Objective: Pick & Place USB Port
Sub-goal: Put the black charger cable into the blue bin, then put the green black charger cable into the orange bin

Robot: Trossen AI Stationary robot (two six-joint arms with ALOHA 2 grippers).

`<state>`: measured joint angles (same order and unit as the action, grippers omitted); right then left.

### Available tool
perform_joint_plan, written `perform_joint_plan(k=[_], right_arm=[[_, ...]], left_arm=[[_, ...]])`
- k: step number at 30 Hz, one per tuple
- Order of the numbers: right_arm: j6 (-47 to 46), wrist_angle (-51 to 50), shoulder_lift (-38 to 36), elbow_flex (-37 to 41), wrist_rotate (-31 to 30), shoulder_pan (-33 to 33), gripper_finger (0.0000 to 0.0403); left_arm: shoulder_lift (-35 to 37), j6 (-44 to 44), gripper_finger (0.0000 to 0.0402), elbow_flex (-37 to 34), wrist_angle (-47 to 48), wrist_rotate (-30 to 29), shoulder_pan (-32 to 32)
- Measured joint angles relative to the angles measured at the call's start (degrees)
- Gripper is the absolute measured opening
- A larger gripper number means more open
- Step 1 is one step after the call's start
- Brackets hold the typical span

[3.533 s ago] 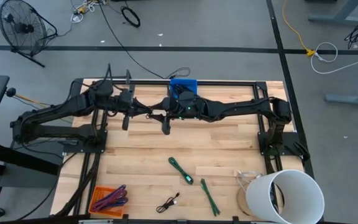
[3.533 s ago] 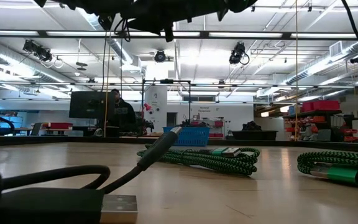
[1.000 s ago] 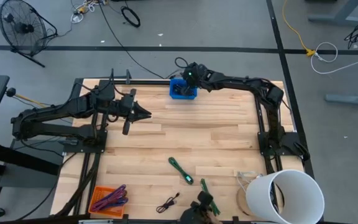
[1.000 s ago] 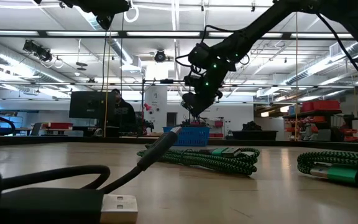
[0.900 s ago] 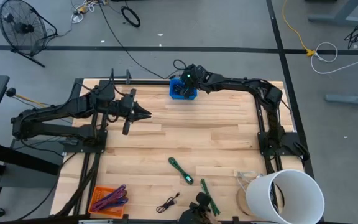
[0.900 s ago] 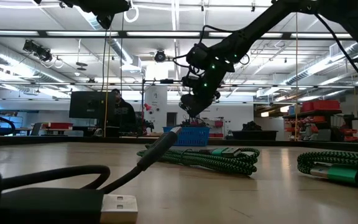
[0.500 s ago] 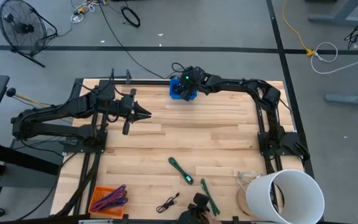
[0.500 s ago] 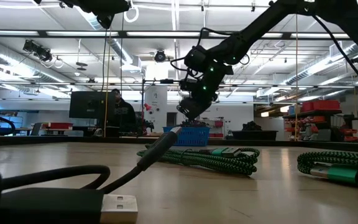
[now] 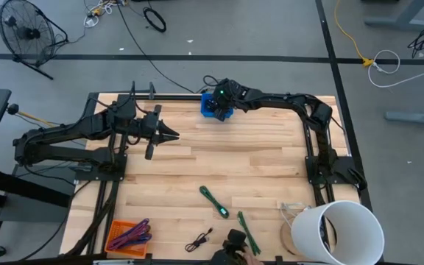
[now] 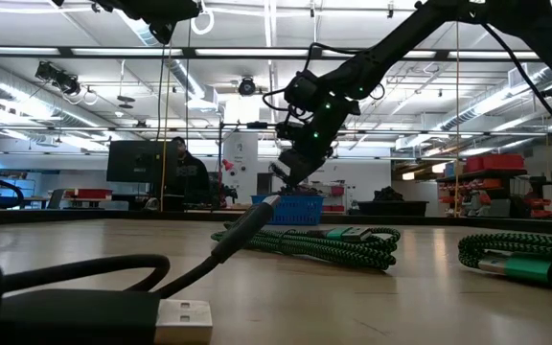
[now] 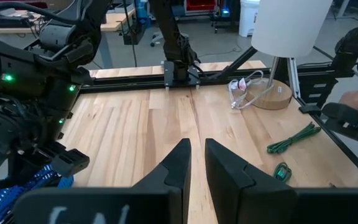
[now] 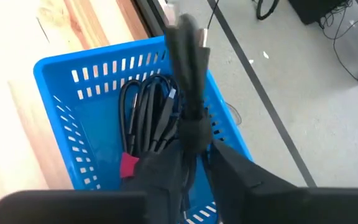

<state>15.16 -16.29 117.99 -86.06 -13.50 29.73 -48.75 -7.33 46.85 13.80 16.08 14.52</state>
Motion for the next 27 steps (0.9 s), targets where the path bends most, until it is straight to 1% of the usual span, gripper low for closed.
perform_joint_plan(k=[5,8,14,18,21,24,27], right_arm=[[-0.1,-0.1,0.0,0.0,1.7,0.0,0.0117],[-0.9,-0.1,0.0,0.0,2.0,0.0,0.0129],[-1.9,1.2,-0.3,0.0,2.0,-0.2,0.0134],[-4.5,0.9,-3.5,-0.9,2.8,-2.0,0.0135],[-4.8,-0.7,-6.3,-1.0,6.5,-4.2,0.0135],[-7.5,-4.6,-8.4,-1.0,10.3,-7.2,0.0135],[-12.3,-8.8,-10.6,-1.0,16.5,-11.3,0.0135]], left_arm=[[0.0,0.0,0.0053,0.0,0.0,0.0,0.0],[0.0,0.0,0.0053,0.0,0.0,0.0,0.0],[0.0,0.2,0.0053,0.0,0.0,0.0,0.0],[0.0,0.2,0.0053,0.0,0.0,0.0,0.0],[0.0,0.2,0.0053,0.0,0.1,0.0,0.0],[0.0,0.4,0.0053,0.0,0.2,0.0,0.0],[0.0,0.4,0.0053,0.0,0.6,0.0,0.0]])
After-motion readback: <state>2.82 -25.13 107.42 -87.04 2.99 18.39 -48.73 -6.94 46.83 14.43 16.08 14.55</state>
